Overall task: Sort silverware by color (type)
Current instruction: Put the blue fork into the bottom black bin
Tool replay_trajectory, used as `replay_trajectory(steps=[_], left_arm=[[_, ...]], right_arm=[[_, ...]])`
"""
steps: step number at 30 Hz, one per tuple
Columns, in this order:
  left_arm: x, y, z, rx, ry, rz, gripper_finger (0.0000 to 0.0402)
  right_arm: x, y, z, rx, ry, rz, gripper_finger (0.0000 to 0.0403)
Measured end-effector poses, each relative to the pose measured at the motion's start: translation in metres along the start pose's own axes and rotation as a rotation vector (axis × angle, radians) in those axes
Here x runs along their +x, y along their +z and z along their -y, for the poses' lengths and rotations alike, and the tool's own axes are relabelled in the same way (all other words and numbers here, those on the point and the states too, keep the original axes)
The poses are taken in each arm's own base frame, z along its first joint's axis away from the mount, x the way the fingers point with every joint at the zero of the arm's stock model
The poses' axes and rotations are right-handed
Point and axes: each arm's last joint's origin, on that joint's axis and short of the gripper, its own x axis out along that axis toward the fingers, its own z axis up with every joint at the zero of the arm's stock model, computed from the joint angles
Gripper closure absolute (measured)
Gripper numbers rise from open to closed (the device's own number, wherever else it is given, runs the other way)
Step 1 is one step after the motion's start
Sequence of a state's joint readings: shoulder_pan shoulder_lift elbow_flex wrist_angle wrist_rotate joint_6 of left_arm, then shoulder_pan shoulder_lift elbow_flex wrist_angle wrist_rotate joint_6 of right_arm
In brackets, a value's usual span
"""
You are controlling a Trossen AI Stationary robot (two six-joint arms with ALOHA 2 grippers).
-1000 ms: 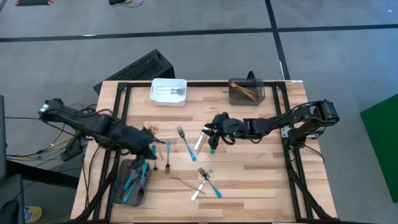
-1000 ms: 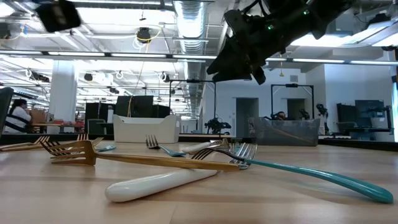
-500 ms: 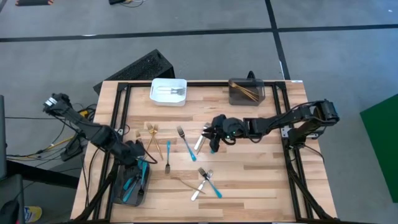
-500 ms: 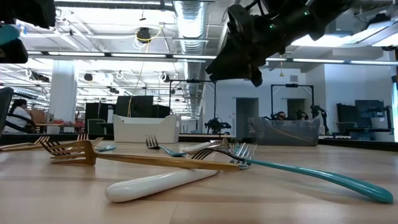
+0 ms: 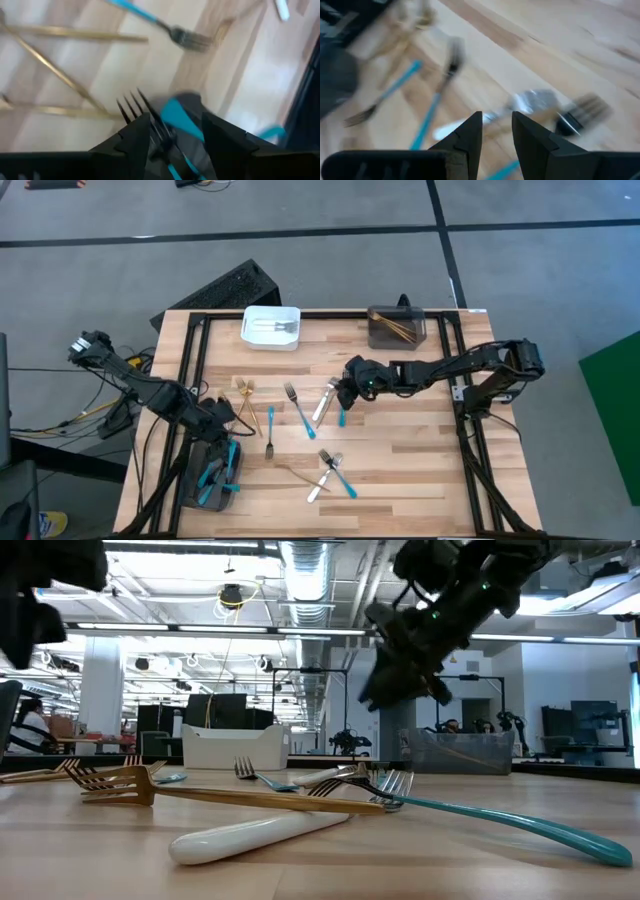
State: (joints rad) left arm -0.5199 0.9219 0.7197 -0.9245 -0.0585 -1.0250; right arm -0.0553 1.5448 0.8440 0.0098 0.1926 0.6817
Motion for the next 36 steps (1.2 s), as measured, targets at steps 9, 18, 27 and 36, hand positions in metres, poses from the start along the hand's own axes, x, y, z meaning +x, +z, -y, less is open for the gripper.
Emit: replay_trajectory(steps=[9, 18, 27, 36], left_arm=[[-0.002, 0.018, -0.011, 0.111, 0.220, 0.299, 0.0234], [-0.003, 0.032, -0.013, 0.147, 0.266, 0.412, 0.0234], [-0.004, 0.035, -0.013, 0.150, 0.283, 0.445, 0.0235], [-0.004, 0.035, -0.013, 0.155, 0.287, 0.446, 0.0235]], right_arm=[[0.004, -0.019, 0.014, 0.116, -0.243, -0.064, 0.0280], [0.031, -0.040, 0.018, 0.133, -0.294, -0.120, 0.0269], [0.050, -0.046, 0.025, 0.172, -0.276, -0.148, 0.0223], [0.031, -0.030, 0.017, 0.142, -0.223, -0.087, 0.0225]])
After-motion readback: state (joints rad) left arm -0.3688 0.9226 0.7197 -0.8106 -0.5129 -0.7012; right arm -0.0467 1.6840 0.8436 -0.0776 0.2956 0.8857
